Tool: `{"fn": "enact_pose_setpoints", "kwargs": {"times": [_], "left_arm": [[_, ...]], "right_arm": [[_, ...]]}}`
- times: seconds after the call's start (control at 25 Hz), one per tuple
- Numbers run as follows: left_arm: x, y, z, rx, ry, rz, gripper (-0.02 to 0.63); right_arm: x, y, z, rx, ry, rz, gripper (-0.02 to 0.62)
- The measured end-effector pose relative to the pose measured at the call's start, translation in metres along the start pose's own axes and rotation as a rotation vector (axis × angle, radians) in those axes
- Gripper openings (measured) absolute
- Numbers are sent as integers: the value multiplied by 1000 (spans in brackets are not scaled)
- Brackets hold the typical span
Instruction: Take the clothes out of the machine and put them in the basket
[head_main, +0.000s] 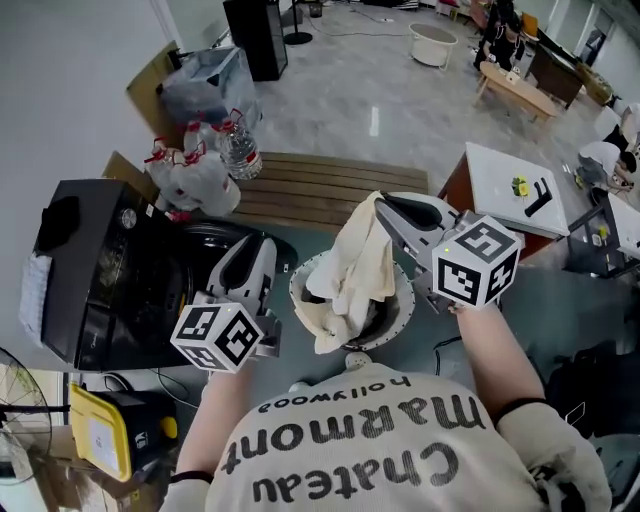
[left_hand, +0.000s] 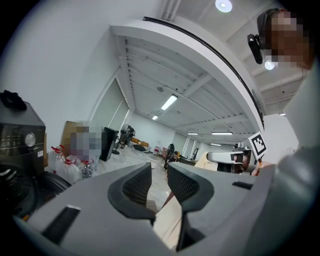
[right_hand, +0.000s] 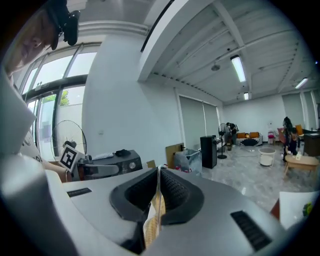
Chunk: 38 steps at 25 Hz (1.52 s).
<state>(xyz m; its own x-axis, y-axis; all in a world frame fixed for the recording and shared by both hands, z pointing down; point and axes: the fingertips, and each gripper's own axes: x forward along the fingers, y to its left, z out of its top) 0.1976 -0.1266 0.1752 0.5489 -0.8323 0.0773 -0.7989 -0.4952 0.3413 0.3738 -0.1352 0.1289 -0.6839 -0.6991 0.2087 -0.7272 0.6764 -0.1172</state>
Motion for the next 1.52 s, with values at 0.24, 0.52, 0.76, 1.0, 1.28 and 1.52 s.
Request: {"fn": "enact_pose_setpoints", "kwargs": {"times": [0.24,0.52,0.76,1.0,1.28,1.52], "left_arm": [[-2,9,-14,-17,28,33,104],[-3,17,-27,-33,57,68,104],[-5,23,-41,-52,78,105,104],[-3,29,-52,-62,97,133,104],[0,36,-63,-75,99,185,104],[10,32,-72,-80,104,210,103]], "right_arm": [[15,3,-53,91,80,41,37],[30,-6,-132,190,220,32,37],[41,-8,-189,254,333,53,37],[53,-5,-225,267,417,96,37],[61,-6,-259,272,493,147,37],[63,-11,-282,265,545,196,37]]}}
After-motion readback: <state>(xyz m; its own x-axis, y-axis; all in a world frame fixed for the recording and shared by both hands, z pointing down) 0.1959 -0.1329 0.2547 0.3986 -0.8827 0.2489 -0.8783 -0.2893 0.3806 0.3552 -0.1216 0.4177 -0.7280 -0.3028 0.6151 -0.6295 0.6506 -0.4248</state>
